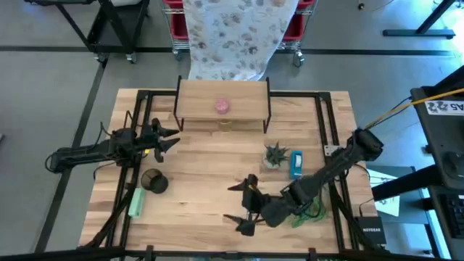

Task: Stock shelves
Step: Put the top potted plant on the shelf

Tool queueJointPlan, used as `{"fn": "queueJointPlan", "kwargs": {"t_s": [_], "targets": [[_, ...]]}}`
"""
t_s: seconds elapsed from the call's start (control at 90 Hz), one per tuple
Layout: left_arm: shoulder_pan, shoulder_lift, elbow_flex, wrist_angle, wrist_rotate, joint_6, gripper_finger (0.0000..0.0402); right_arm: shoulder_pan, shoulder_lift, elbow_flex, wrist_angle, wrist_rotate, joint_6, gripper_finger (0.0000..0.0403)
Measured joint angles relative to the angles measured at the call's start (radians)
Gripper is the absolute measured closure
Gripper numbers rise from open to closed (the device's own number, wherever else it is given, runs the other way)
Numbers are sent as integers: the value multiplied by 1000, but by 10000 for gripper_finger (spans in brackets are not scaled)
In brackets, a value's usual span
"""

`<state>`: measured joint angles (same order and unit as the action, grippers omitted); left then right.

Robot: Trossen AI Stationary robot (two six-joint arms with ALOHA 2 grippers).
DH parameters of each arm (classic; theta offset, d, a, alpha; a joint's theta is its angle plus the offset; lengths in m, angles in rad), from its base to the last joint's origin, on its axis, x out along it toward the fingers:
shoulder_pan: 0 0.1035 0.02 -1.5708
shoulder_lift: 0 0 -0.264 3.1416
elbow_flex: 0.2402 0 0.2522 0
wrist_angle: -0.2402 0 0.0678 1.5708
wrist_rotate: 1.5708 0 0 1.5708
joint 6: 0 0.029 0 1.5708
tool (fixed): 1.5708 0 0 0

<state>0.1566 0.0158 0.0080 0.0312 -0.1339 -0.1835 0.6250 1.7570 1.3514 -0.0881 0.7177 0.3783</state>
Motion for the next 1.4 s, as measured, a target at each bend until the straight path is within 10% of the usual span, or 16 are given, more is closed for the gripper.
{"fn": "queueJointPlan", "kwargs": {"t_s": [0.256, 0.911, 1.4], "targets": [[0, 0, 0, 1, -1, -138, 244, 33, -68, 11, -285, 210, 27, 8], [-121, 44, 33, 191, 137, -152, 255, -33, -169, 11, -1200, -277, 581, 8], [-304, 766, 471, 135, 18, 62, 280, -150, -341, -41, -1334, -281, 427, 8]]}}
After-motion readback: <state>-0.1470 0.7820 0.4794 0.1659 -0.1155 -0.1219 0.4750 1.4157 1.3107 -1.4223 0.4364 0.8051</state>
